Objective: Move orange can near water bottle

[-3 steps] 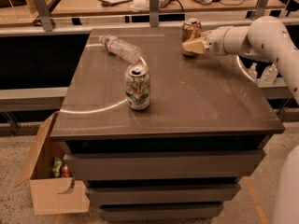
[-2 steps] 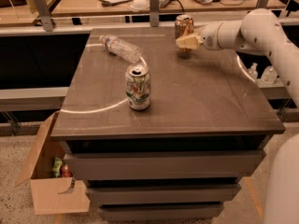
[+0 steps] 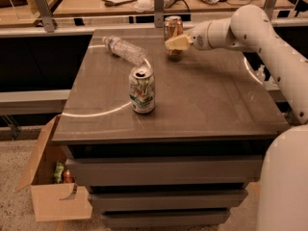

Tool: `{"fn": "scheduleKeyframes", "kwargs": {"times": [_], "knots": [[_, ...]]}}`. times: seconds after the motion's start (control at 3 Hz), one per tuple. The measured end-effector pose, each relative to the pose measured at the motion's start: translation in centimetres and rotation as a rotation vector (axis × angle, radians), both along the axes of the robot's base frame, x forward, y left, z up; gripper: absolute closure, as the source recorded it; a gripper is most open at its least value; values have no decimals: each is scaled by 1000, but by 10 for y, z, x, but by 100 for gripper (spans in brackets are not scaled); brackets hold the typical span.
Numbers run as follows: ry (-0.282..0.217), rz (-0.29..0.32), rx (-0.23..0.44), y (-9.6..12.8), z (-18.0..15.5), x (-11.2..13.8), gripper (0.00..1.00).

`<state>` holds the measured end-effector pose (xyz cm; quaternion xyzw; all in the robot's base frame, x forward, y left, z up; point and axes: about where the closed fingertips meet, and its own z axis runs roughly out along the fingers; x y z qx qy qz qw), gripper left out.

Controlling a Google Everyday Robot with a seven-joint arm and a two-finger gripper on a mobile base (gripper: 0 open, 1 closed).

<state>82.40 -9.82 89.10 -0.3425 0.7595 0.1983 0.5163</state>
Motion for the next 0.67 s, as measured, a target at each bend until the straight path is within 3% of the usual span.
{"fn": "scheduleKeyframes", "kwargs": {"times": [0.67], "knots": [[16,60,51,34,-9,-9,100]]}}
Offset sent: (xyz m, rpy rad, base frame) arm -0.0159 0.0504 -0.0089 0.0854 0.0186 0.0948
